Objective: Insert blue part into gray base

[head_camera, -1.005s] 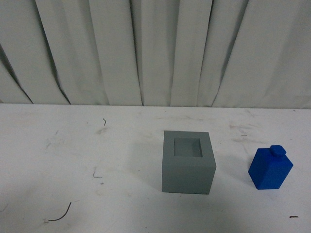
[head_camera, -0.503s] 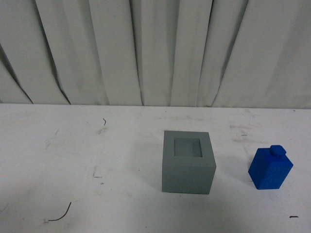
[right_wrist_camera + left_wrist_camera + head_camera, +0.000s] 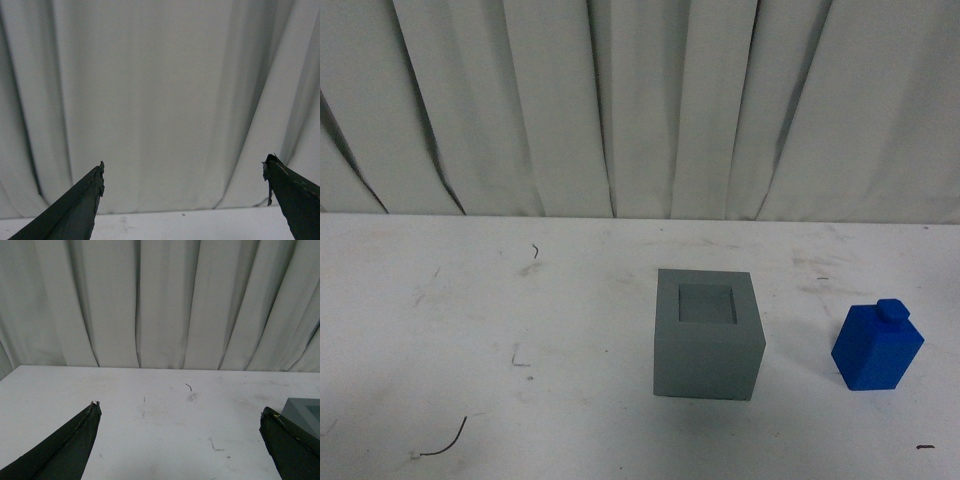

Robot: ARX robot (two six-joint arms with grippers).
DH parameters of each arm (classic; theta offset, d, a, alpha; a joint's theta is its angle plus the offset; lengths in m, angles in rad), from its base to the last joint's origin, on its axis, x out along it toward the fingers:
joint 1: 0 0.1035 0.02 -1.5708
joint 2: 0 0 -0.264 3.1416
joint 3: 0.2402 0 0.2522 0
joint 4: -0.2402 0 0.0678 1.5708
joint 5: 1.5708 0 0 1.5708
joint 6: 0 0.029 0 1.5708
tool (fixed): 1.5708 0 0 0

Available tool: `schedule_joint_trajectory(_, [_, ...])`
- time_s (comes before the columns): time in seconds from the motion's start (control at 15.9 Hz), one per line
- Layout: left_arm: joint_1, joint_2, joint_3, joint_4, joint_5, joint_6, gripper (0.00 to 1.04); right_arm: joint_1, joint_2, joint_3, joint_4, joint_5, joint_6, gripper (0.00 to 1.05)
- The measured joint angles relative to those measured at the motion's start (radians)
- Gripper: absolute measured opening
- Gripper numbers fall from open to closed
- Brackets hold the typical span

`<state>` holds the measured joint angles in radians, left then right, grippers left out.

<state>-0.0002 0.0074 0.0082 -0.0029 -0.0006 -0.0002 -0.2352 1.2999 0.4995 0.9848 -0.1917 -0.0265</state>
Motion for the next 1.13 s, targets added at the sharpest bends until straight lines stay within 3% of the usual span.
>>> schedule_joint_trajectory(0.19, [0.0,0.0,0.0,0.0,0.0,0.0,0.98,-0.002,0.313,0.306,-0.134,0.007,-0.06,0.98])
schedule_joint_trajectory(0.31, [0.0,0.0,0.0,0.0,0.0,0.0,0.98,0.007,0.391,0.483,-0.338,-0.093,-0.139,0.98])
schedule_joint_trajectory(0.63, [0.0,0.0,0.0,0.0,0.0,0.0,0.98,0.077,0.43,0.689,-0.937,-0.289,-0.645,0.98])
schedule_joint_trajectory(0.88, [0.0,0.0,0.0,0.0,0.0,0.0,0.98,0.15,0.517,0.811,-1.408,-0.277,-1.165,0.98])
schedule_joint_trajectory(1.13, [0.0,0.0,0.0,0.0,0.0,0.0,0.98,0.204,0.644,0.923,-1.643,-0.192,-1.403,0.98])
